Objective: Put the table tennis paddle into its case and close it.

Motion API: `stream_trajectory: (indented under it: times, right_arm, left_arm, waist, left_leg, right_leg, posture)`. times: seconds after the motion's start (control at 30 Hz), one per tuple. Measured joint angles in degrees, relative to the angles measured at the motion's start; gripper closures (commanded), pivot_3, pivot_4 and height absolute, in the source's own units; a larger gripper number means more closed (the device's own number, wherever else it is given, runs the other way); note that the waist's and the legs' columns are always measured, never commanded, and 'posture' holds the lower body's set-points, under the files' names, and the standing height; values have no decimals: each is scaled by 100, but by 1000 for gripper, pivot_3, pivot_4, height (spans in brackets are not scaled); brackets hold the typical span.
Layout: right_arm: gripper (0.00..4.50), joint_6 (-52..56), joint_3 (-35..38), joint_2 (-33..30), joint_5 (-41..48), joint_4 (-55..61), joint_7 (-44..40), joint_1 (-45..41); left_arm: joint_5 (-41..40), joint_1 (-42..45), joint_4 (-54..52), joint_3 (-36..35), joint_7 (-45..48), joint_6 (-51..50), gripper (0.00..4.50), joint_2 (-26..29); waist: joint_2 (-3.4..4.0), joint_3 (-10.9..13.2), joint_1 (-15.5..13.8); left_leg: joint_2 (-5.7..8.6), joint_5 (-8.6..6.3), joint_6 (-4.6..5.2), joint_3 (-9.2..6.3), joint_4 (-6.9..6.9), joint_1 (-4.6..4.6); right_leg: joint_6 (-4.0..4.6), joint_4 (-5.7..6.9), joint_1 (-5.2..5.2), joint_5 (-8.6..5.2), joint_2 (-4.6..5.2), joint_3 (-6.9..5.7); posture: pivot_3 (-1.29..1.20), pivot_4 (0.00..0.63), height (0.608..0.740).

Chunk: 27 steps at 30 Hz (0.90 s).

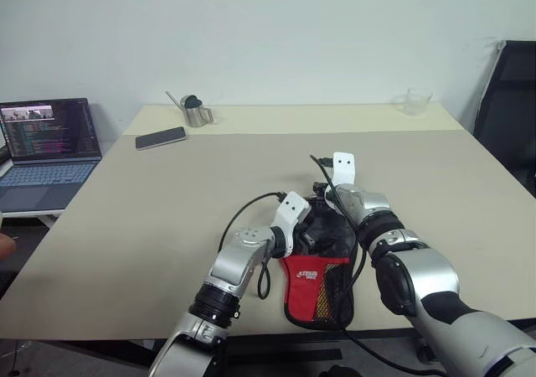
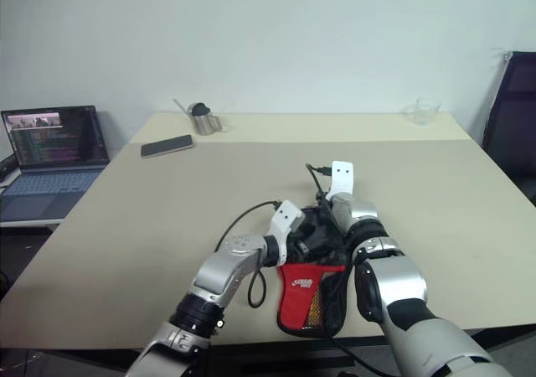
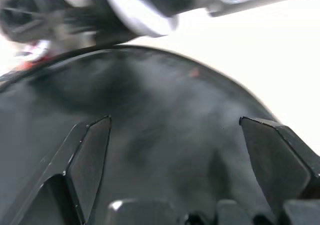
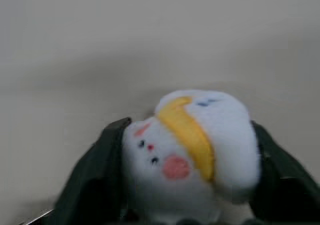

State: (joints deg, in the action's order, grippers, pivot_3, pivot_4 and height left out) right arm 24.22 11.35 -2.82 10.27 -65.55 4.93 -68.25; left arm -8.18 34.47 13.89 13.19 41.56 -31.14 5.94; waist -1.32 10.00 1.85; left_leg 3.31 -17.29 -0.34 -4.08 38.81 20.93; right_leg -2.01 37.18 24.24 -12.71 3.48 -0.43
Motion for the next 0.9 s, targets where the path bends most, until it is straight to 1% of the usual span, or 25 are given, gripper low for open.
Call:
stream_trajectory:
  times: [0.1,0.13,0.17,0.23,0.37,0.57,0.9]
  right_arm:
    - [3207,0,41,-1,1,0,5,0]
    - [3446,0,47,0,0,0,7,0]
    - [3654,0,55,0,1,0,5,0]
    - [3856,0,60,-7,0,2,5,0]
    - [3950,0,71,-110,-8,5,17,0]
    - [3954,-98,21,-316,-122,4,47,0]
    - [3954,-136,-106,-914,-346,114,56,74]
  left_arm:
    - [20,173,393,-1,11,111,0,-57]
    - [35,242,507,-1,-43,125,0,-82]
    - [50,288,584,-2,-100,134,0,-96]
    - [52,315,656,-7,-126,142,0,-100]
    - [50,332,731,-10,-207,162,0,-117]
    - [61,388,874,11,-233,217,0,-158]
    - [66,503,1109,104,-220,363,0,-179]
  waist:
    - [11,-10,-4]
    - [13,-15,-5]
    - [16,-23,-5]
    - [30,-40,-3]
    - [47,-65,0]
    - [60,-81,-6]
    - [64,-85,-26]
  left_leg:
    - [2,-1,1,-2,1,-5]
    - [3,-1,2,-3,2,-6]
    - [3,-1,3,-3,2,-8]
    - [3,-3,6,-2,2,-12]
    - [2,-10,21,-3,2,-16]
    - [3,-10,23,-5,2,-17]
    - [7,-8,26,-9,3,-17]
  right_leg:
    - [0,0,-10,0,0,-3]
    - [0,0,-12,0,0,-3]
    - [0,1,-13,0,0,-3]
    - [0,3,-16,0,0,-3]
    - [2,9,-16,2,0,-2]
    - [5,13,-20,5,-2,-7]
    - [4,7,-28,5,-1,-14]
  posture:
    - [0,150,740]
    - [0,150,740]
    - [0,150,740]
    - [0,150,740]
    - [0,150,740]
    - [0,150,740]
    - [0,150,740]
